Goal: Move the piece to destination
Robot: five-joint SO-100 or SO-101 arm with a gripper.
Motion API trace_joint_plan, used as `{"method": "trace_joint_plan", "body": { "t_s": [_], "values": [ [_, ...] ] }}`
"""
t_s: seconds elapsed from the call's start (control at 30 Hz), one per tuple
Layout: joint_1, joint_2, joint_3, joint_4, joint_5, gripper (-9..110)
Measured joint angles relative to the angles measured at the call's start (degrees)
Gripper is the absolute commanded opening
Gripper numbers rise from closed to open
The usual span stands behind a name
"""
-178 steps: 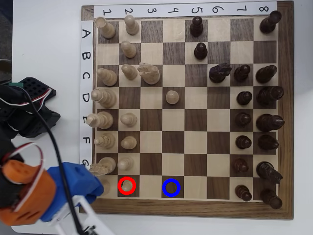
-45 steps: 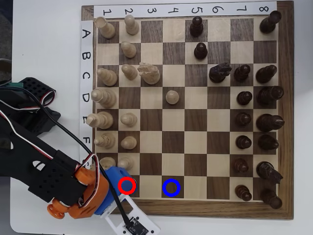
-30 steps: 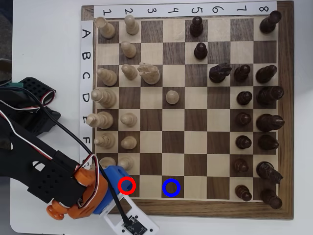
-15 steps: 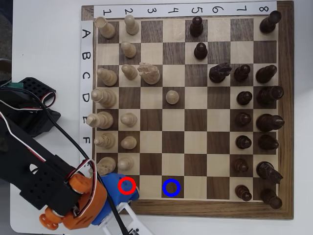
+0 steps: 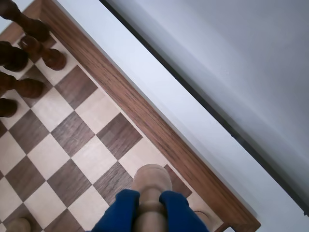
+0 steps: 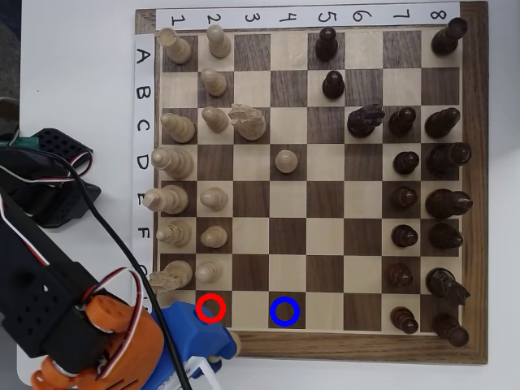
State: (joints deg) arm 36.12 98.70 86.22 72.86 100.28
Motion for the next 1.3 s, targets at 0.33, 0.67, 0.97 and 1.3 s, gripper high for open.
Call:
{"method": "trace_joint_plan", "body": {
  "t_s": [0.33,0.67,0.97,1.3],
  "values": [
    [-4.0,-5.8,-9.5,1.5,0.0,0],
    [-6.8,-11.5,-8.9,-4.8,0.0,0],
    [-8.9,-14.9,-2.1,-12.5,0.0,0],
    [-9.4,-18.5,1.1,-16.3,0.0,0]
  ]
}}
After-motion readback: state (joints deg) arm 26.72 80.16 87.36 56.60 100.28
